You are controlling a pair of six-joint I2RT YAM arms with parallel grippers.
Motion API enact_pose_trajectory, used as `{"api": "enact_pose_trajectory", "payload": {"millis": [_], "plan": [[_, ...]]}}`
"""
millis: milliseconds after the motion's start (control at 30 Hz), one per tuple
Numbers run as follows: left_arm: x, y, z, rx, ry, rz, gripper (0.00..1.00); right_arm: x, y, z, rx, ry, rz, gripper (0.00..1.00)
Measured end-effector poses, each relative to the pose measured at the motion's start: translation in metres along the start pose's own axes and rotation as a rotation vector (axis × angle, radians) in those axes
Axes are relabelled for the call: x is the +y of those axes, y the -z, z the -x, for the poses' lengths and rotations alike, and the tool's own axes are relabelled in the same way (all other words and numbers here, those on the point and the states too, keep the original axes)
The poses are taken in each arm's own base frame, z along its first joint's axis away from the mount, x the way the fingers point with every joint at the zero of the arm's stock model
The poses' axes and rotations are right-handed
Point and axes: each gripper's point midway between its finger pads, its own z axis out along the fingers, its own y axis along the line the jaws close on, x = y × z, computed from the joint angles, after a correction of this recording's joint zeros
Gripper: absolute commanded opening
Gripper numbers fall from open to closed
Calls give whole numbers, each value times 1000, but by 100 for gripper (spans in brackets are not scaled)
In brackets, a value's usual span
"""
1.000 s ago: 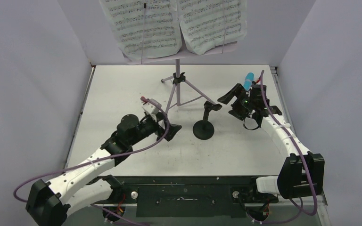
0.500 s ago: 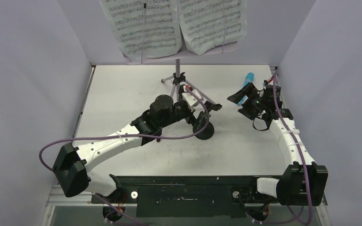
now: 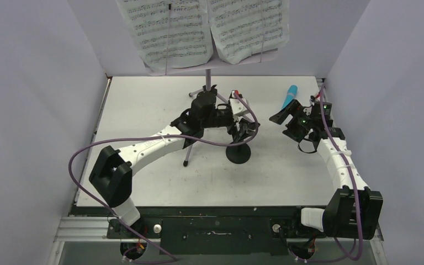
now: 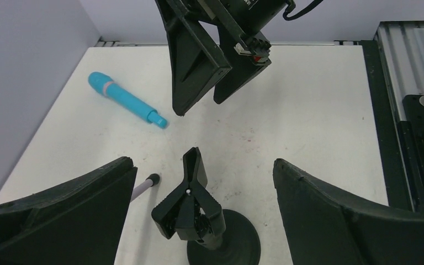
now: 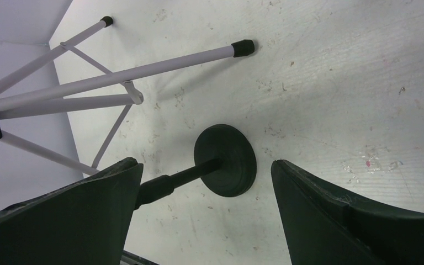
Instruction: Set up the instrument practice props
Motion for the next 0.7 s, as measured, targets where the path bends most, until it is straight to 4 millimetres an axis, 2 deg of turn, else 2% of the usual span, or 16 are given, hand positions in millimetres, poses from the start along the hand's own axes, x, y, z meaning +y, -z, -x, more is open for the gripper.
{"api": "enact_pose_trajectory", "payload": {"millis": [267, 333, 533, 600, 700], "plan": [[5, -11, -36, 22, 101, -93, 70, -8, -4, -4, 20, 7, -12, 90], [5, -9, -39, 14, 116, -100, 62, -8, -4, -4, 20, 10, -12, 90], [7, -3, -52, -17, 135, -97, 52, -8, -8, -6, 37, 10, 0, 90], [7, -1, -57, -17, 143, -96, 45, -6, -9, -8, 49, 9, 13, 90], [8, 1, -55, -32, 147, -98, 41, 1, -10, -9, 56, 15, 60, 90]]}}
